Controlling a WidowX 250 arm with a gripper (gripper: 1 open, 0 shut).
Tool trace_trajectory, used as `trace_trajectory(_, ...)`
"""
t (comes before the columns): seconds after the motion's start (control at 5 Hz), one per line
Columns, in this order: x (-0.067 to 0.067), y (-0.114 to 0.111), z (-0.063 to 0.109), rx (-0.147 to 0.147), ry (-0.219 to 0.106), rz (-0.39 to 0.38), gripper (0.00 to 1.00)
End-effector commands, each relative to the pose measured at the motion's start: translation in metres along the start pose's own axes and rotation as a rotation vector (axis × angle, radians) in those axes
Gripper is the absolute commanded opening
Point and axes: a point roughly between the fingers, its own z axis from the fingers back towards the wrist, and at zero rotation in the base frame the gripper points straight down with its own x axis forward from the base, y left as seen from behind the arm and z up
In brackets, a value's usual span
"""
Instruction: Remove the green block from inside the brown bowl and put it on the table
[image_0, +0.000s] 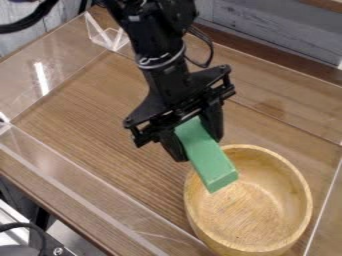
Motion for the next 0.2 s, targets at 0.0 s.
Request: trace_trajectory(0.0, 0.0045, -0.0080, 0.0068, -0.047, -0.010, 0.001, 0.00)
